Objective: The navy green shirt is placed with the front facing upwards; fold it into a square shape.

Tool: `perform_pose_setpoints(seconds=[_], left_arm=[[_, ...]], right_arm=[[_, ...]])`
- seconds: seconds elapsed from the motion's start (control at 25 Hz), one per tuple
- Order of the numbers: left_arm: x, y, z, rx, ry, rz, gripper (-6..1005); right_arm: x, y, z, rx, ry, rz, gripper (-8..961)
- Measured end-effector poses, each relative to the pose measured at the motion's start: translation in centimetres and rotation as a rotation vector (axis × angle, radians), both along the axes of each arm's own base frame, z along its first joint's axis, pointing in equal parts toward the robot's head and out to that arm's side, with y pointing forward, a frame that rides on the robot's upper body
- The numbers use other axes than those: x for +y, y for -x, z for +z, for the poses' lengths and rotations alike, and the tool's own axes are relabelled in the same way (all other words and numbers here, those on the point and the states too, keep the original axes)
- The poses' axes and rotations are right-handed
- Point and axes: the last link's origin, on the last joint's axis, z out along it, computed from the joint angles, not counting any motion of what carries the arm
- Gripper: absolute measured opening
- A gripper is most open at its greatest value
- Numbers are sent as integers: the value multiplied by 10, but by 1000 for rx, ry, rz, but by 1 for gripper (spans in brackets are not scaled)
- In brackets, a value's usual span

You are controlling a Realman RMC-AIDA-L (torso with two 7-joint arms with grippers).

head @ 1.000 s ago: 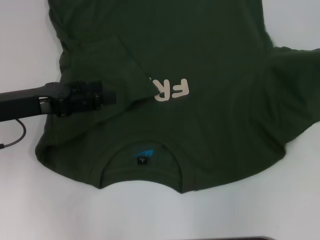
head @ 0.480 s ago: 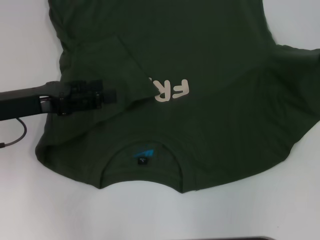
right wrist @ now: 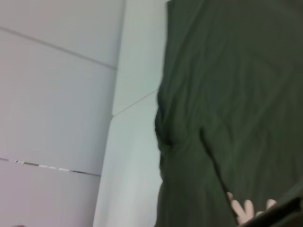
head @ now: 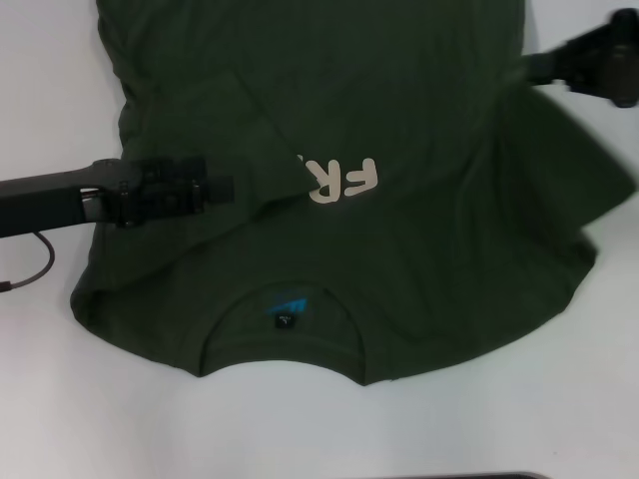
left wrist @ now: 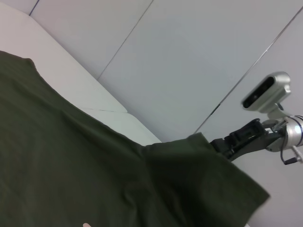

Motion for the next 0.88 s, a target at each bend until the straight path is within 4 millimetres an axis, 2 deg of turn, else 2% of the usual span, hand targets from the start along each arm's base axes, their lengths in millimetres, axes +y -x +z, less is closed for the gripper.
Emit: perform_pose_setpoints(seconds=[0.16, 0.32, 0.4, 0.52, 0.68, 0.88], left_arm=[[0, 2, 1, -3, -10, 9, 844], [-1, 5, 4, -9, -25, 25, 844], [-1, 6, 5, -15, -32, 32, 843], [-2, 8, 8, -25, -43, 42, 843], [-1, 9, 10, -28, -47, 54, 843], [0, 8, 10, -30, -50, 57, 844]], right_arm=[[13, 12, -31, 5, 27, 9, 94], [20, 13, -62, 6, 40, -17, 100], [23, 11, -71, 2, 29, -38, 103], [23, 6, -74, -3, 19, -61, 108], [20, -4, -67, 2, -10, -91, 114], [20, -17, -60, 7, -68, -129, 291]])
